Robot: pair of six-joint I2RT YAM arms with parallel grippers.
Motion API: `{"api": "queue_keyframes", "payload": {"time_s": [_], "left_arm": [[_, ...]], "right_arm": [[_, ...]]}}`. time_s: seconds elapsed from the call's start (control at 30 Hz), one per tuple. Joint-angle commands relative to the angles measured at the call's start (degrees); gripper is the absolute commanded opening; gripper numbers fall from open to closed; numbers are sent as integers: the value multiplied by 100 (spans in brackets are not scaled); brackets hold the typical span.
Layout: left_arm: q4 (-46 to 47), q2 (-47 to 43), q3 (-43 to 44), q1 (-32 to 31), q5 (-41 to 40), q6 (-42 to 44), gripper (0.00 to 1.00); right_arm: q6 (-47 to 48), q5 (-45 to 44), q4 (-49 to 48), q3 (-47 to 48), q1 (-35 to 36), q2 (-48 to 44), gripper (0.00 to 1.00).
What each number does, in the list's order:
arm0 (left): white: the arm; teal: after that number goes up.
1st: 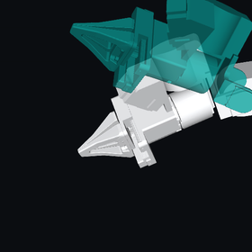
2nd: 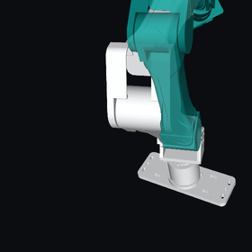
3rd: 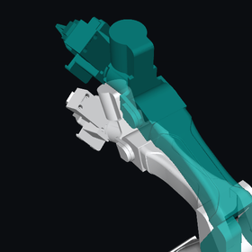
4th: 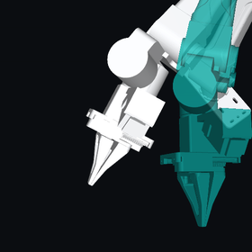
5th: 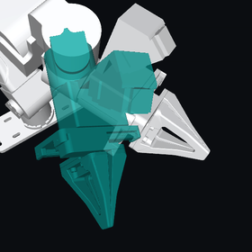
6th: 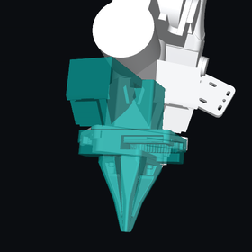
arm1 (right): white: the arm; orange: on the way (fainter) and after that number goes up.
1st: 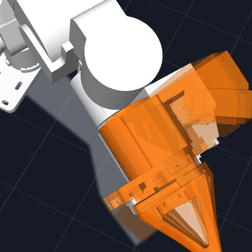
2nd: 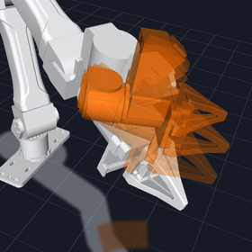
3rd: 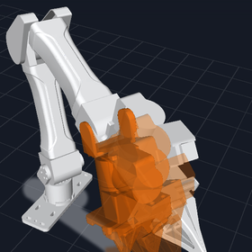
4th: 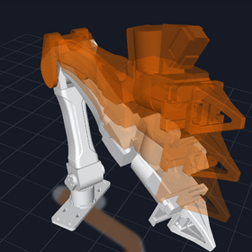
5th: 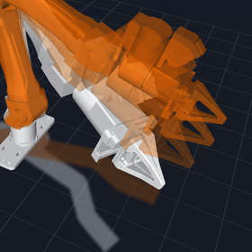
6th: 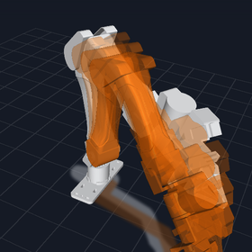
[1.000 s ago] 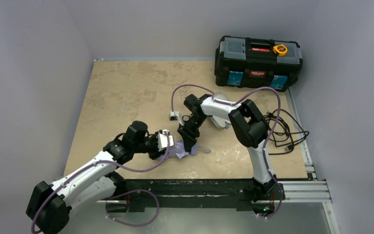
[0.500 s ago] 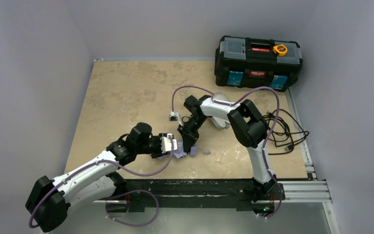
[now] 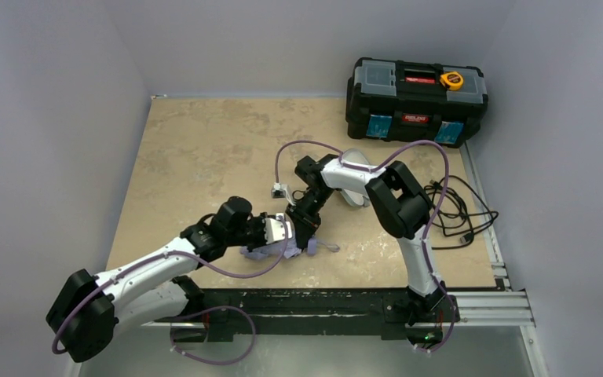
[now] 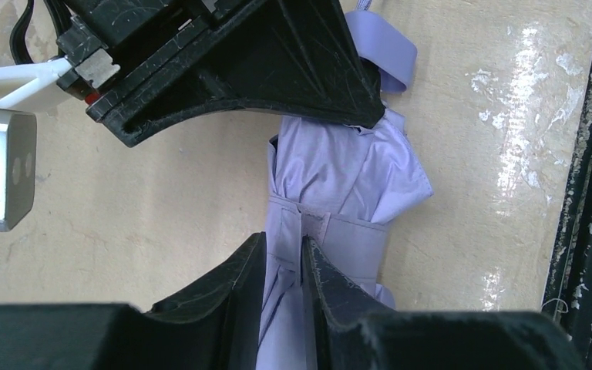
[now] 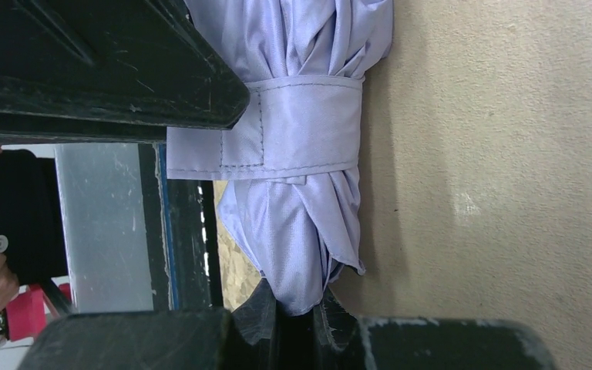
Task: Open the umbrella
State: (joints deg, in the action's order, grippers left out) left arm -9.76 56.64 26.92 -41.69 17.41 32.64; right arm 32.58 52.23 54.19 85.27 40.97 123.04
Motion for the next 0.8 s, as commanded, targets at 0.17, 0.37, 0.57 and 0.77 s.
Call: {"api": "queue_keyframes", "payload": {"time_s": [0.17, 0.37, 0.57, 0.77], "left_arm": [[136, 106, 269, -247, -90, 273, 24], [63, 286, 341, -329, -249, 387, 26], [-8, 440, 298, -328, -646, 473, 0], [567, 237, 141, -306, -1266, -164, 0]], "right_arm": [[114, 244, 184, 241, 78, -67, 0], [177, 270, 239, 246, 84, -98, 0], [182, 202, 133, 132, 88, -262, 0], [93, -62, -208, -146, 208, -492, 0]]}}
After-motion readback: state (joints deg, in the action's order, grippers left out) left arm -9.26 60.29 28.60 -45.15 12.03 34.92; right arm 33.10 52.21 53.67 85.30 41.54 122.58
